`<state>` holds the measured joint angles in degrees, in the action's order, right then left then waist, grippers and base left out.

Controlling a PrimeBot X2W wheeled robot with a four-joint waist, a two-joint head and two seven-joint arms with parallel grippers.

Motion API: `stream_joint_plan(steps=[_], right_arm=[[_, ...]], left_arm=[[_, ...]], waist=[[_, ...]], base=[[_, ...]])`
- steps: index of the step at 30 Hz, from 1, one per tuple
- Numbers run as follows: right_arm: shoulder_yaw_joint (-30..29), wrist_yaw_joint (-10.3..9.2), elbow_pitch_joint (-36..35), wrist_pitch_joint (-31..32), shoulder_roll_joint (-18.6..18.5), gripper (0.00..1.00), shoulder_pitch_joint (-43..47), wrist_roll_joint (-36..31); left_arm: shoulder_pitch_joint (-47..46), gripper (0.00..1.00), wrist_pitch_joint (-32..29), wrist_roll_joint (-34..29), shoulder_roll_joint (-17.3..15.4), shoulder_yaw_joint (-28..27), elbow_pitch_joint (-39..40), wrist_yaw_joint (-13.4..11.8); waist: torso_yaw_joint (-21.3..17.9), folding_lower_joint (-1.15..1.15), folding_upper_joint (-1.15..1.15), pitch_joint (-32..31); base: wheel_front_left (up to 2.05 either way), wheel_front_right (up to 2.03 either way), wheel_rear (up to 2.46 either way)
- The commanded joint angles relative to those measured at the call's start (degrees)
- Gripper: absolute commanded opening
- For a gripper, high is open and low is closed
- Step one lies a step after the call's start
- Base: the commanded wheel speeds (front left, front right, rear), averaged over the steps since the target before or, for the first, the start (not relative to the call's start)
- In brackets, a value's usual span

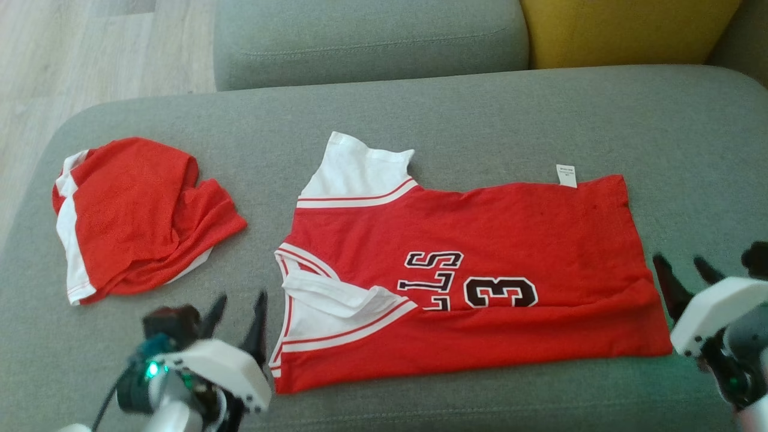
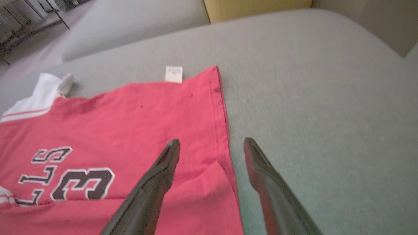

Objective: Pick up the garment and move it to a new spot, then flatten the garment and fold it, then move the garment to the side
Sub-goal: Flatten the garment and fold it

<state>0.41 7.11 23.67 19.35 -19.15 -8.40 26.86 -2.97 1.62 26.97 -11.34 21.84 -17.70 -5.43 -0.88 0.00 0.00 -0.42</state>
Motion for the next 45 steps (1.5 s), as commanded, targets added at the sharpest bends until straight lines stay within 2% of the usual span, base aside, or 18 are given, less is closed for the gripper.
stream_joint_plan(steps=[1, 4, 8, 13, 17, 22, 26, 32, 38, 45], right_arm=[[0.24, 0.37, -3.63, -2.9, -0.2, 1.0, -1.06, -1.06], [-0.21, 0.37, -6.49, -8.37, 1.48, 1.0, -1.39, -2.41], [0.21, 0.37, -10.44, -16.16, 5.82, 1.0, -2.67, -2.26], [3.24, 0.37, -12.04, -21.11, 7.28, 1.0, -4.73, -5.68], [4.65, 0.37, -11.88, -21.99, 8.07, 1.0, -6.6, -7.05], [6.42, 0.37, -11.82, -22.71, 9.29, 1.0, -10.49, -8.73], [8.5, 0.37, -11.78, -23.08, 10.42, 1.0, -14.01, -9.55], [13.33, 0.37, -10.61, -23.77, 12.07, 1.0, -19.85, -9.98], [16.46, 0.37, -8.21, -25.57, 13.01, 1.0, -23.73, -9.11], [17.25, 0.37, -5.37, -27.47, 13.39, 1.0, -25.08, -8.53]], left_arm=[[-4.35, 1.0, 2.97, 0.71, 0.15, -3.47, 2.96, -0.44], [-5.72, 1.0, 7.92, 1.81, 1.48, -5.3, 4.3, -0.17], [-7.74, 1.0, 12.21, 3.0, 3.53, -7.81, 5.11, 0.63], [-10.8, 1.0, 12.96, 2.42, 4.38, -7.97, 3.16, 1.9], [-14.67, 1.0, 12.13, 1.28, 3.63, -7.25, 0.28, 2.3], [-24.74, 1.0, 7.58, -0.99, 0.31, -5.9, -5.49, 3.98], [-33.93, 1.0, 1.6, -1.04, -2.87, -5.77, -11.83, 6.34], [-46.03, 1.0, -10.78, 1.36, -8.59, -6.24, -21.6, 10.4], [-53.02, 1.0, -19.03, 0.26, -13.49, -4.04, -28.0, 11.73], [-55.63, 1.0, -22.34, -0.22, -15.28, -1.49, -32.06, 12.44]], waist=[[-0.15, 0.0, 0.0, -0.01], [-0.57, 0.0, 0.0, 0.05], [-1.89, 0.0, 0.0, 1.23], [-3.93, 0.0, 0.0, 4.08], [-5.57, 0.0, 0.0, 6.47], [-9.03, 0.0, 0.0, 11.45], [-12.11, 0.0, 0.0, 15.27], [-17.58, 0.0, 0.0, 20.22], [-21.0, 0.0, 0.0, 22.29], [-22.52, 0.0, 0.0, 22.98]], base=[[0.0, 0.0, 0.0], [0.0, 0.0, 0.0], [0.0, 0.0, 0.0], [0.0, 0.0, 0.0], [0.0, 0.0, 0.0], [0.0, 0.0, 0.0], [0.0, 0.0, 0.0], [0.0, 0.0, 0.0], [0.0, 0.0, 0.0], [0.0, 0.0, 0.0]])
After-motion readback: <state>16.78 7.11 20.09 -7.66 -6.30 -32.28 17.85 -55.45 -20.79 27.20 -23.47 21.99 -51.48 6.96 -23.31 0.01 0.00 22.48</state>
